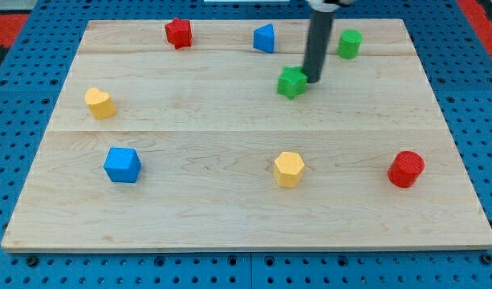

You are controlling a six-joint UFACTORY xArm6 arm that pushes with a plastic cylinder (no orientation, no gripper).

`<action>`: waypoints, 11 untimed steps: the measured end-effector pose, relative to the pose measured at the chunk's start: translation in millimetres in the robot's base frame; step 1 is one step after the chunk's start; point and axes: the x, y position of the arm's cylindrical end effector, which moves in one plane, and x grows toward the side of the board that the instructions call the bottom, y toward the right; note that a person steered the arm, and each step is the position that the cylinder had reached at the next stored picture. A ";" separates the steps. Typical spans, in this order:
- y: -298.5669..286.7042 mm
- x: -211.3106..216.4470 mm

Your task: Move yellow hexagon to the center

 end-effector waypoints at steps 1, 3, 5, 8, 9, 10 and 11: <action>-36.9 1.7; -5.9 57.8; 8.7 179.4; -25.9 187.9; -29.8 167.8; -29.8 155.2; -31.5 143.9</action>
